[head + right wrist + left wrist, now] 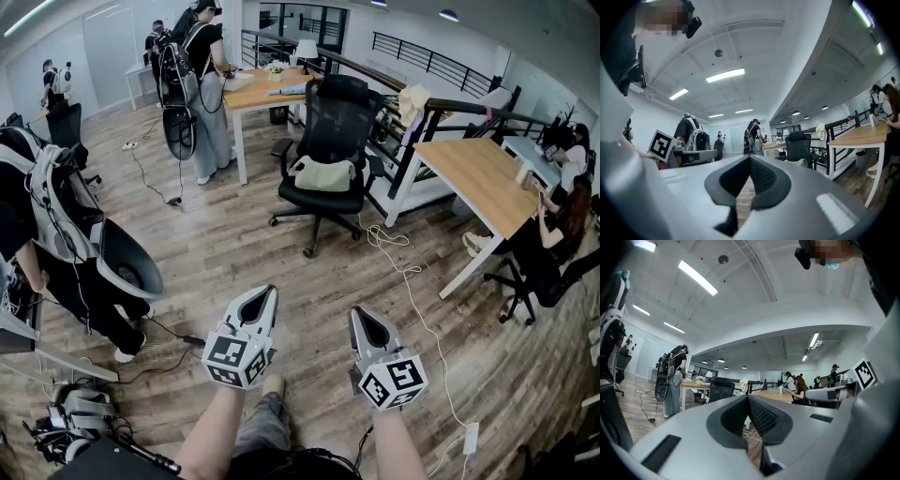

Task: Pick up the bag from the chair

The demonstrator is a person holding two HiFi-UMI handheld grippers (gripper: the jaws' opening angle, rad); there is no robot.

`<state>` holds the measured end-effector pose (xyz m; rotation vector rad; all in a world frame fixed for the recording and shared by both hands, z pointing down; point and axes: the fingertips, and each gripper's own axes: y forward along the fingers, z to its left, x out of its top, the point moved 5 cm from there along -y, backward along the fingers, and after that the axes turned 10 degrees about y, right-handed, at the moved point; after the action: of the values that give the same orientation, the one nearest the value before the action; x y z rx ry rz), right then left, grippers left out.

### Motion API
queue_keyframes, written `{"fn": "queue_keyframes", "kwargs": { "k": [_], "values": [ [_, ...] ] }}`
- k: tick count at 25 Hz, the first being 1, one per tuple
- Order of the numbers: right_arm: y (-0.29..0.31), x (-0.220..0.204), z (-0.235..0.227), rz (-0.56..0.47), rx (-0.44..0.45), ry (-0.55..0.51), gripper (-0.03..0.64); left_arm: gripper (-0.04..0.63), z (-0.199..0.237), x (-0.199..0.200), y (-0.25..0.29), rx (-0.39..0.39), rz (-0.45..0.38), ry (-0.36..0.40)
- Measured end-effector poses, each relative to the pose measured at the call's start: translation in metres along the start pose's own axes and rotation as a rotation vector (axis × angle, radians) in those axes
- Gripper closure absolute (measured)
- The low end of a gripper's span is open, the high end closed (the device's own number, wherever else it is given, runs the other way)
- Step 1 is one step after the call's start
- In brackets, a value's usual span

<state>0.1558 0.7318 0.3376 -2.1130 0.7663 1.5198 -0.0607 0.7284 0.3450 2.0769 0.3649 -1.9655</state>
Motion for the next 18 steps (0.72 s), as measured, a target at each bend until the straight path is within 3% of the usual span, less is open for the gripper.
{"fn": "queue_keyframes", "kwargs": {
  "k": [18],
  "values": [
    [0.17,-0.002,-0.049,0.007,-0.091,0.023,0.611,0.598,0.139,-0.016,0.134,-0.063,0.018,-0.015]
  ]
}}
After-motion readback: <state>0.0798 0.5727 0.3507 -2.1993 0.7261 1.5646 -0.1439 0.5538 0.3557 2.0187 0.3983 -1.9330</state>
